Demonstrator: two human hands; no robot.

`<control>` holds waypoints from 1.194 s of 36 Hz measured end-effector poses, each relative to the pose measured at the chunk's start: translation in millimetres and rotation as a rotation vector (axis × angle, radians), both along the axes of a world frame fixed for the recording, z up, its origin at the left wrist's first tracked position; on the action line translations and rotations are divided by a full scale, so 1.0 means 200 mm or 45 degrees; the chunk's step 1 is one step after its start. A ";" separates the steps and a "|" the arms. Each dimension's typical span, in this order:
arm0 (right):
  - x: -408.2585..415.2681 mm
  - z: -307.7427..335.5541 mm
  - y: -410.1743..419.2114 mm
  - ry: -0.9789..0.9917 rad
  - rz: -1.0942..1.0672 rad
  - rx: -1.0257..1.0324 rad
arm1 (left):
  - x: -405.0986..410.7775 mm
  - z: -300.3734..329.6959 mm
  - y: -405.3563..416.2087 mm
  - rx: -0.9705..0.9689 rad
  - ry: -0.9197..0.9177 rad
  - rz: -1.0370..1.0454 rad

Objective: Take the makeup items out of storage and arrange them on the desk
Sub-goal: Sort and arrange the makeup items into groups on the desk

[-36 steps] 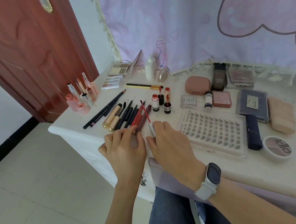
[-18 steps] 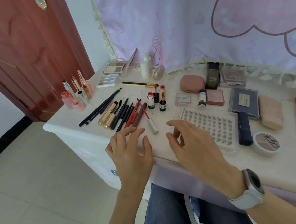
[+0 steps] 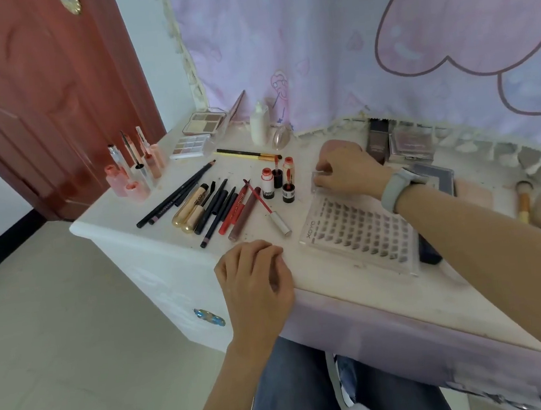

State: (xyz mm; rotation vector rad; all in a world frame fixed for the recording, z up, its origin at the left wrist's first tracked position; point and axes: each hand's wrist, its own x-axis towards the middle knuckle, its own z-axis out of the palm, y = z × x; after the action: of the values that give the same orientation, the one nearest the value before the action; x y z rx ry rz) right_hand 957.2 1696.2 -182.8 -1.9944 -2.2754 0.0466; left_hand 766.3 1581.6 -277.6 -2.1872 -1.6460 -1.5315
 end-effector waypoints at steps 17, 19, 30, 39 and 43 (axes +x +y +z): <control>0.01 -0.03 0.10 -0.087 0.032 -0.070 | 0.00 -0.01 0.01 0.011 -0.043 -0.011; 0.02 -0.03 0.11 -0.075 0.024 -0.094 | 0.00 -0.01 0.01 0.008 -0.057 -0.019; 0.01 -0.04 0.12 -0.055 -0.026 -0.068 | 0.01 -0.05 0.03 -0.004 -0.145 -0.035; -0.03 -0.06 0.13 -0.103 -0.135 0.006 | 0.00 -0.04 0.03 -0.019 -0.119 -0.036; -0.04 -0.08 0.11 -0.163 -0.128 0.059 | 0.01 -0.04 0.02 -0.016 -0.120 -0.030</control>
State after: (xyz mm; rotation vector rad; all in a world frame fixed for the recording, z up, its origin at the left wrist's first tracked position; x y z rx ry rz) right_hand 949.4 1719.0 -199.2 -2.1416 -2.2230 -0.1452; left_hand 767.8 1586.0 -285.2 -2.1808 -1.6653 -1.6599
